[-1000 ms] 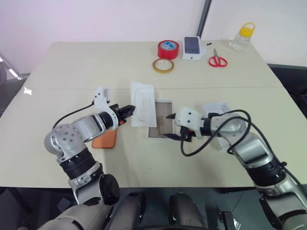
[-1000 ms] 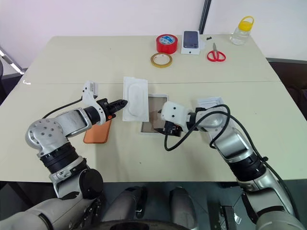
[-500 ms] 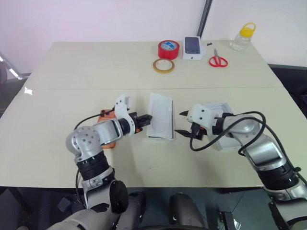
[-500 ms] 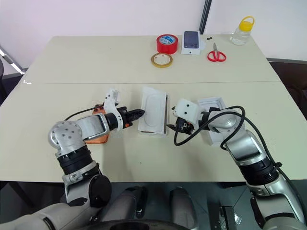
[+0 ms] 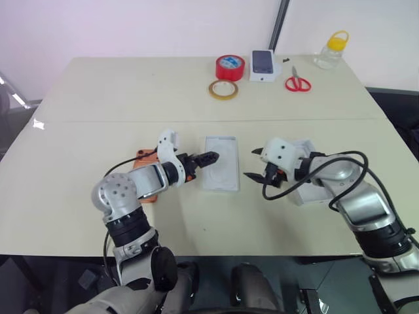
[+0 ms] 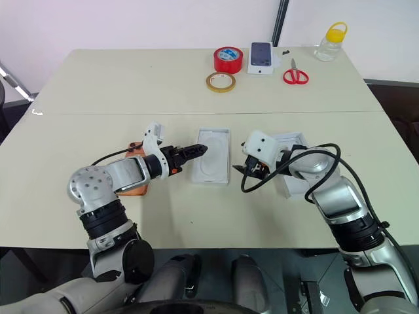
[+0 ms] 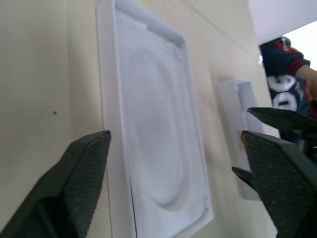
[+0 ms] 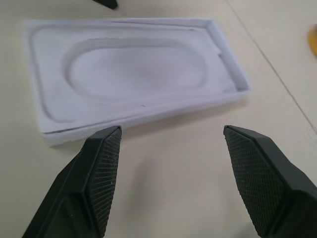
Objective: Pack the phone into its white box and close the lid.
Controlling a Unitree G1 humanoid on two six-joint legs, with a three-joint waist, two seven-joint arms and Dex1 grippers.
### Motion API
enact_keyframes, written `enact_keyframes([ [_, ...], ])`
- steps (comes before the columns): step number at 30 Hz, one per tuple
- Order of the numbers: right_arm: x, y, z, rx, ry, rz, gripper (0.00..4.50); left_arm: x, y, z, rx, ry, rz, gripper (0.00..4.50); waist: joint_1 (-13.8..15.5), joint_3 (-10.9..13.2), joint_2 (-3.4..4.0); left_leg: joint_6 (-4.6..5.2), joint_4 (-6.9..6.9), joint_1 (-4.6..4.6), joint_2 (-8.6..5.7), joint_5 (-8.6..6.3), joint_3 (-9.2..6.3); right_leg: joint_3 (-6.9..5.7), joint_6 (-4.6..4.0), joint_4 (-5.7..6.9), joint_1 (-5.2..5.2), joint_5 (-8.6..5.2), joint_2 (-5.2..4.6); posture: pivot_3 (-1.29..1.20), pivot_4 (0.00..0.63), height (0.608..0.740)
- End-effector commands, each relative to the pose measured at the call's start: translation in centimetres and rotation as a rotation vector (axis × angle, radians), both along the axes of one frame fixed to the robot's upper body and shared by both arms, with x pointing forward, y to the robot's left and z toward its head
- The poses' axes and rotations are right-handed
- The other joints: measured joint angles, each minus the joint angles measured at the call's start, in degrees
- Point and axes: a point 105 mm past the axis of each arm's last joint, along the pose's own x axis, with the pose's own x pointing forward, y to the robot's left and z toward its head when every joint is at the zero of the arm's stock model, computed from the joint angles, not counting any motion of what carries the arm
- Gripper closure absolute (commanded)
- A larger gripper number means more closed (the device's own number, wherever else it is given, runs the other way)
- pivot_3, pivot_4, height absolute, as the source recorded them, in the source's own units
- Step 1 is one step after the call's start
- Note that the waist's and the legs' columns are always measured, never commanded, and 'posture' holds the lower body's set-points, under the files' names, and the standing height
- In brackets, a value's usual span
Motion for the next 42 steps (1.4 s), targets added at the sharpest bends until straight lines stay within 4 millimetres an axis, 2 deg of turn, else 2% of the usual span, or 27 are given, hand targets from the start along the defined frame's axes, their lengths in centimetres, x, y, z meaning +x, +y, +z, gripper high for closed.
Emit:
enact_keyframes([
  [1,1.2,0.8,2.2,0.06,-0.062,-0.026,2.88,-0.2,1.4,2.2,0.032,-0.125,0.0,0.04,-0.2,0.0,0.0,0.0,0.0,0.0,0.0,0.0,0.0,0.0,0.0,0.0,0.0,0.0,0.0,0.0,0.15,0.74],
  [4,1.9,2.8,2.6,0.117,-0.056,-0.023,4.47,0.0,3.6,2.3,0.182,-0.205,0.03,0.04,-1.3,0.0,0.03,-0.05,-0.03,0.01,0.03,0.03,0.01,0.03,-0.01,0.08,-0.05,0.0,0.03,0.0,0.15,0.74],
  [8,1.9,5.9,1.4,0.14,0.005,0.013,4.47,0.0,6.1,1.9,0.348,-0.304,0.03,0.04,-1.3,0.0,0.04,-0.09,-0.09,0.04,0.08,0.05,0.0,0.05,-0.03,0.12,-0.09,0.01,0.06,0.0,0.15,0.74],
  [11,2.3,7.2,-0.2,0.092,0.033,0.019,4.47,-0.7,7.1,2.0,0.424,-0.405,-0.03,0.04,-1.3,0.0,0.04,-0.09,-0.08,0.04,0.07,0.05,0.0,0.05,-0.04,0.11,-0.09,0.01,0.04,0.0,0.15,0.74],
  [16,4.8,8.2,-1.5,0.026,0.017,-0.048,4.47,-2.3,8.0,1.1,0.509,-0.492,-0.164,0.04,-1.3,0.0,0.07,-0.09,-0.11,0.04,0.06,0.05,0.0,0.07,-0.05,0.1,-0.13,0.01,0.03,0.0,0.15,0.74],
  [19,6.7,8.7,-2.3,-0.013,-0.011,-0.127,4.47,-4.0,7.9,0.6,0.498,-0.513,-0.272,0.04,-1.7,0.0,0.07,-0.11,-0.18,0.04,0.08,0.07,0.01,0.09,-0.07,0.12,-0.16,0.01,0.04,0.0,0.15,0.74],
  [24,8.5,8.8,-2.9,-0.048,-0.045,-0.203,4.47,-5.6,7.7,-0.1,0.494,-0.507,-0.348,0.04,-1.6,0.0,0.08,-0.13,-0.22,0.04,0.1,0.08,0.01,0.1,-0.08,0.11,-0.19,0.02,0.06,0.0,0.15,0.74],
  [28,9.1,9.0,-2.7,-0.063,-0.103,-0.211,4.47,-5.9,7.7,-0.5,0.499,-0.498,-0.341,0.04,-1.6,0.0,0.1,-0.12,-0.21,0.06,0.1,0.07,0.0,0.09,-0.08,0.11,-0.2,0.02,0.06,0.0,0.15,0.74],
  [34,8.4,9.7,-2.1,-0.04,-0.144,-0.158,4.47,-6.0,7.5,-0.8,0.492,-0.489,-0.33,0.04,-1.7,0.0,0.1,-0.12,-0.22,0.06,0.11,0.08,0.0,0.1,-0.08,0.14,-0.21,0.02,0.08,0.0,0.15,0.74],
  [37,6.6,10.9,-0.8,0.03,-0.152,-0.035,4.47,-5.4,8.3,-0.7,0.485,-0.468,-0.268,0.04,-1.6,0.0,0.11,-0.12,-0.22,0.06,0.11,0.07,0.0,0.1,-0.08,0.14,-0.21,0.02,0.08,0.0,0.15,0.74],
  [40,4.4,12.0,0.1,0.118,-0.093,0.056,4.47,-3.8,10.3,-0.2,0.461,-0.419,-0.122,0.04,-1.6,0.0,0.11,-0.12,-0.22,0.05,0.12,0.07,0.0,0.11,-0.07,0.14,-0.2,0.02,0.1,0.0,0.15,0.74],
  [42,2.6,13.2,0.4,0.134,-0.07,0.135,4.49,-2.3,12.5,-0.4,0.455,-0.349,0.022,0.02,-1.7,0.0,0.11,-0.11,-0.21,0.05,0.17,0.07,-0.01,0.11,-0.07,0.17,-0.21,0.02,0.16,0.0,0.15,0.74],
])
